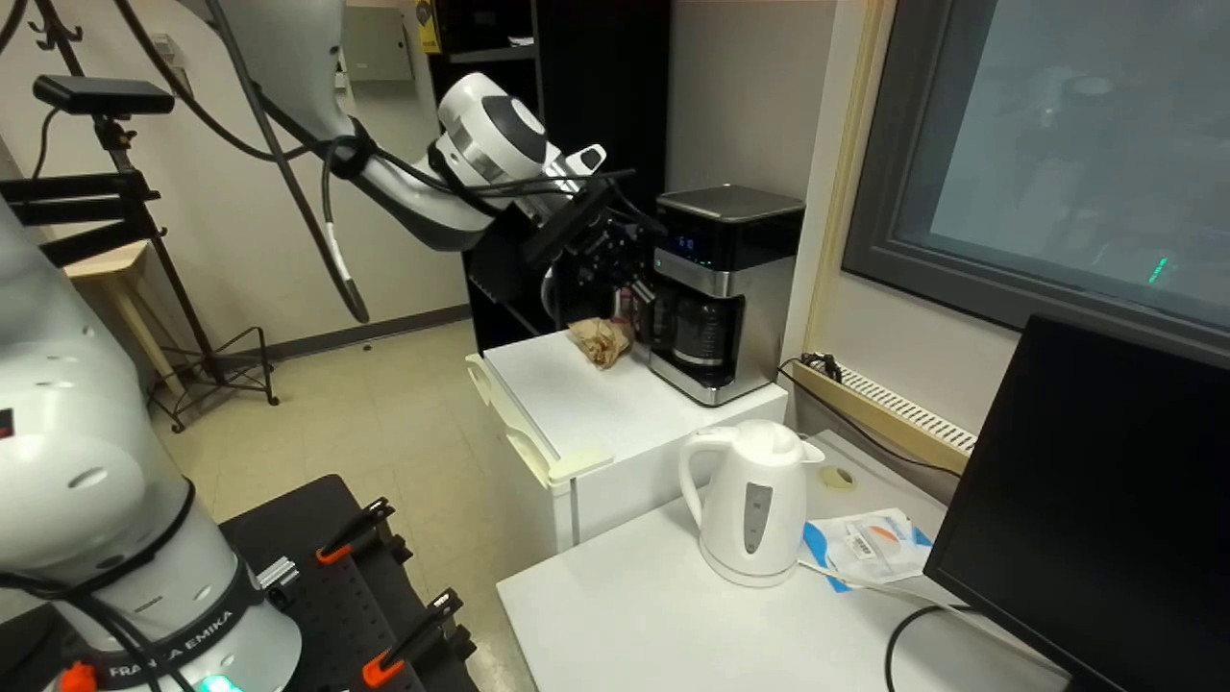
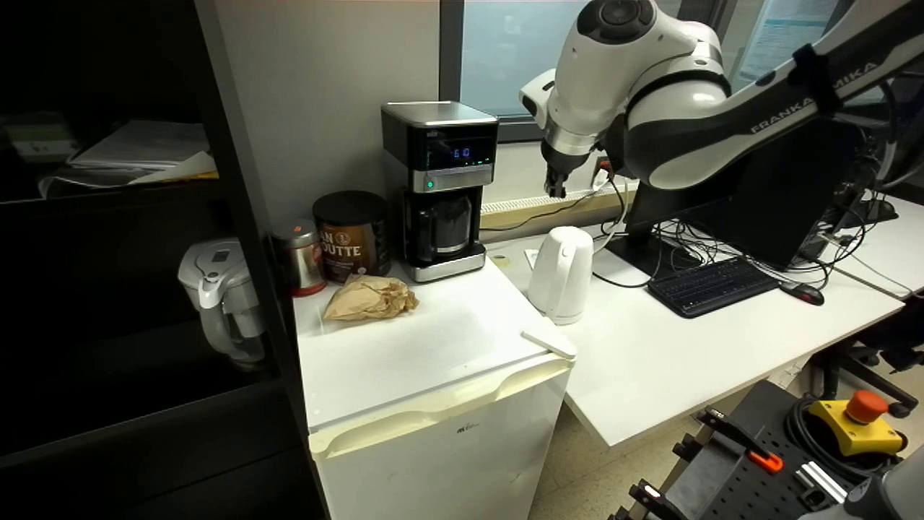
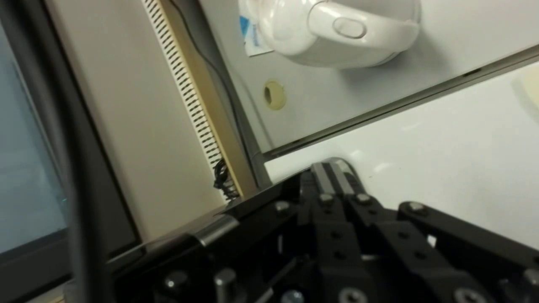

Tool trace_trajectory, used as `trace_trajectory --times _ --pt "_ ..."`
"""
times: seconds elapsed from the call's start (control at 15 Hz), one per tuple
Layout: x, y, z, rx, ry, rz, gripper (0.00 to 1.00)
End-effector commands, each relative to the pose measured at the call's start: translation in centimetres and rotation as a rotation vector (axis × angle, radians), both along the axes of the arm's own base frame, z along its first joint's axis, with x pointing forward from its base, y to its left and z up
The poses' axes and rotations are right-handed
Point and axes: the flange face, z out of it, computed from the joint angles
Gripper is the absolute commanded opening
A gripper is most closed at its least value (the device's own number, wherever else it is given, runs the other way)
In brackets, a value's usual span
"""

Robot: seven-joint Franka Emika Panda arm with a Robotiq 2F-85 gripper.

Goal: Press a button on the coffee maker

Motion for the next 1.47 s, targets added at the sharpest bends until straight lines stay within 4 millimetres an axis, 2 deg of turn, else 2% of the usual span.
trace_trajectory --times 0.0,0.27,0.73,1.4 --pt "2.7 0.6 0.9 -0.056 -0.154 0.088 0.03" --pt "5.0 0.2 -0.4 -0.077 -0.264 0.100 0.03" --pt "8.3 0.2 -3.4 -0.062 -0.316 0.100 0.03" --pt "11.7 1.4 -5.1 -0.014 -0.331 0.136 0.03"
